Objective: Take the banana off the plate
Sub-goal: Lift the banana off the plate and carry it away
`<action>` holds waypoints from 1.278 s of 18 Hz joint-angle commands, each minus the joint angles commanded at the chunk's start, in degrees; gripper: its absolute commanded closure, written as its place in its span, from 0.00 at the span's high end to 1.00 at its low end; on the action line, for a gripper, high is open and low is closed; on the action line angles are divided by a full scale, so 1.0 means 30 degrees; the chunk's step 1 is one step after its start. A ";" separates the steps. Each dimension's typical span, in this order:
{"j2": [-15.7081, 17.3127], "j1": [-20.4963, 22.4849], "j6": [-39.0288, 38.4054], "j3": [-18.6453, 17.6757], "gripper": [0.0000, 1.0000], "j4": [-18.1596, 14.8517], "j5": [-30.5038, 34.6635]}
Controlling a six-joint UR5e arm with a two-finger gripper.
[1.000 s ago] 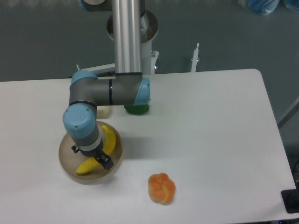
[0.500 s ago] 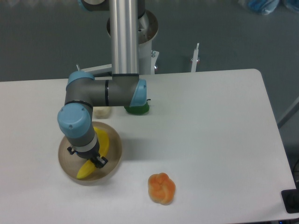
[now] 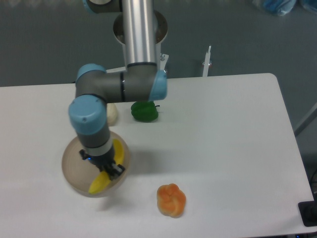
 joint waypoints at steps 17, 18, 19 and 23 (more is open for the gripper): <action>-0.1229 0.7591 1.0685 0.0705 0.00 -0.0267 0.0000; -0.1405 0.7853 1.1827 0.1113 0.00 -0.0297 0.0029; -0.1581 0.8030 1.2302 0.1233 0.00 -0.0384 0.0000; -0.1670 0.8032 1.2776 0.1264 0.00 -0.0414 0.0000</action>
